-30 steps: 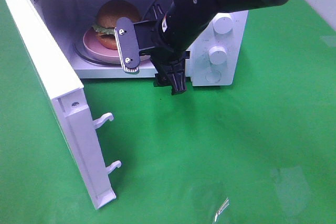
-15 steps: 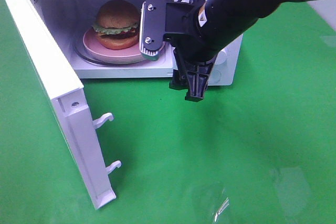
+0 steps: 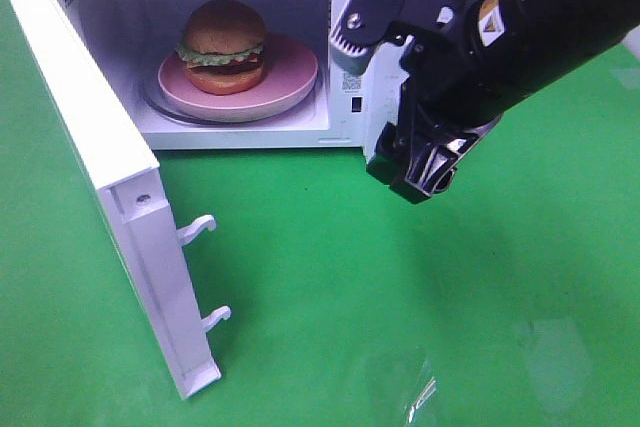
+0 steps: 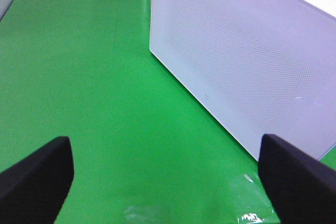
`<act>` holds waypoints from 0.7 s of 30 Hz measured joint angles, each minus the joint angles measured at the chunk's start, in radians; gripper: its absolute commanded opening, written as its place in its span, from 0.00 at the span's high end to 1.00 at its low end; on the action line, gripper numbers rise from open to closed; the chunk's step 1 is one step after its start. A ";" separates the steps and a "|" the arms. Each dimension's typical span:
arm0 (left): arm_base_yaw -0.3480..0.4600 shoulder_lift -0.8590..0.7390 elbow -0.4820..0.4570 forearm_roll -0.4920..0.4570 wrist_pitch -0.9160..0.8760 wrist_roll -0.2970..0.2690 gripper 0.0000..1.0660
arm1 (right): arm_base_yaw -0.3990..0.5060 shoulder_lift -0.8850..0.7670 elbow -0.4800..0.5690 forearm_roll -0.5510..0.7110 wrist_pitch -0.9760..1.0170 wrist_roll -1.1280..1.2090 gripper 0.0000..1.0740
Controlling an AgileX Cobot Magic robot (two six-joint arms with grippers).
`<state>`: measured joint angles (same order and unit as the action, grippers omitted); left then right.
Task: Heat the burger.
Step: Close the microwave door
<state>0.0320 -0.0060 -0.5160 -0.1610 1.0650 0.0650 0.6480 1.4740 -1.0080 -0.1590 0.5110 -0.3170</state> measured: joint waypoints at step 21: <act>0.000 0.000 0.000 0.000 0.000 0.000 0.18 | -0.248 -0.188 0.002 0.051 0.516 0.411 0.29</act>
<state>0.0320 -0.0060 -0.5160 -0.1610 1.0650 0.0650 0.4000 1.2860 -1.0060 -0.1080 1.0270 0.0940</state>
